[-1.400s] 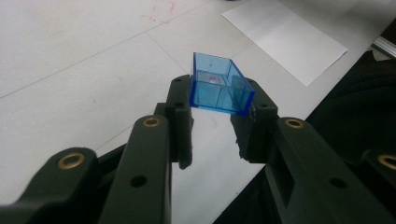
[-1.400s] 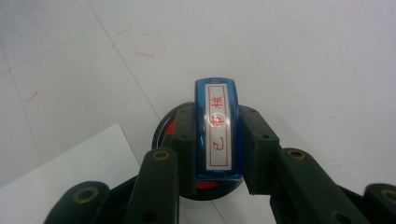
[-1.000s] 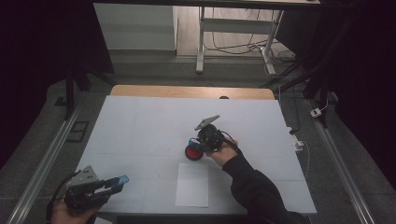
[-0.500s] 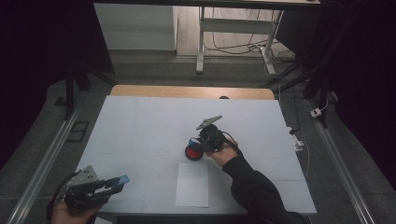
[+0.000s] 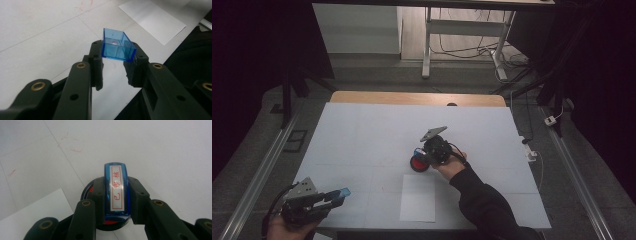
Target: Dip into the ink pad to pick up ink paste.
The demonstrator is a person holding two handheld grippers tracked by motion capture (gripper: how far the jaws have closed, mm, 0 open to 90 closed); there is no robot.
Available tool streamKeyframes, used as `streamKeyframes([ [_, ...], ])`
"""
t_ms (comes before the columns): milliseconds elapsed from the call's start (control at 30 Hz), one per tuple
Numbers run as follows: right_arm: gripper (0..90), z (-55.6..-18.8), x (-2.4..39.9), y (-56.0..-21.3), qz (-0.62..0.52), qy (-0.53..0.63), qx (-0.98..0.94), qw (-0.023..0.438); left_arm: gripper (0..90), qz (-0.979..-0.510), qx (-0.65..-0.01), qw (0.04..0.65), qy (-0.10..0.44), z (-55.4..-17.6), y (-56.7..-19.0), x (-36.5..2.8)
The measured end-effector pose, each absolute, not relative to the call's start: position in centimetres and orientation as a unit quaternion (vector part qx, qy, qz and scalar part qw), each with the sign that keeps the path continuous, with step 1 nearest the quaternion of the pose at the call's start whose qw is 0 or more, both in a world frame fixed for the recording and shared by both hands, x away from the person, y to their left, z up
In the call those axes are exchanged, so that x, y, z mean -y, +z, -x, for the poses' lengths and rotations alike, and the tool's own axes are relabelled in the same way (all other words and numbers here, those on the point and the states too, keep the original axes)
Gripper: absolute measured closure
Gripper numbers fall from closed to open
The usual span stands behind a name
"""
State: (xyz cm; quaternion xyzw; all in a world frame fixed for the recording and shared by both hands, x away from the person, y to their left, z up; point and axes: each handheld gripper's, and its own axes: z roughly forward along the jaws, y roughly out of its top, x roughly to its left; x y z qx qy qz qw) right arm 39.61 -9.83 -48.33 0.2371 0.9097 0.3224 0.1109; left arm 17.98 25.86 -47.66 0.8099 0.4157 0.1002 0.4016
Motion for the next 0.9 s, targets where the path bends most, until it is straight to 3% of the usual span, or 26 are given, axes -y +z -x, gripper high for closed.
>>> streamKeyframes([
  [367,70.0,-39.1,10.0,-47.0,-0.239,0.351,-0.900,0.099,68.8,-0.810,-0.415,0.401,0.101,-18.0,-47.7,-25.9],
  [900,70.0,-39.1,9.6,-48.2,-0.233,0.325,-0.912,0.085,68.8,-0.810,-0.415,0.401,0.100,-18.0,-47.7,-25.9],
])
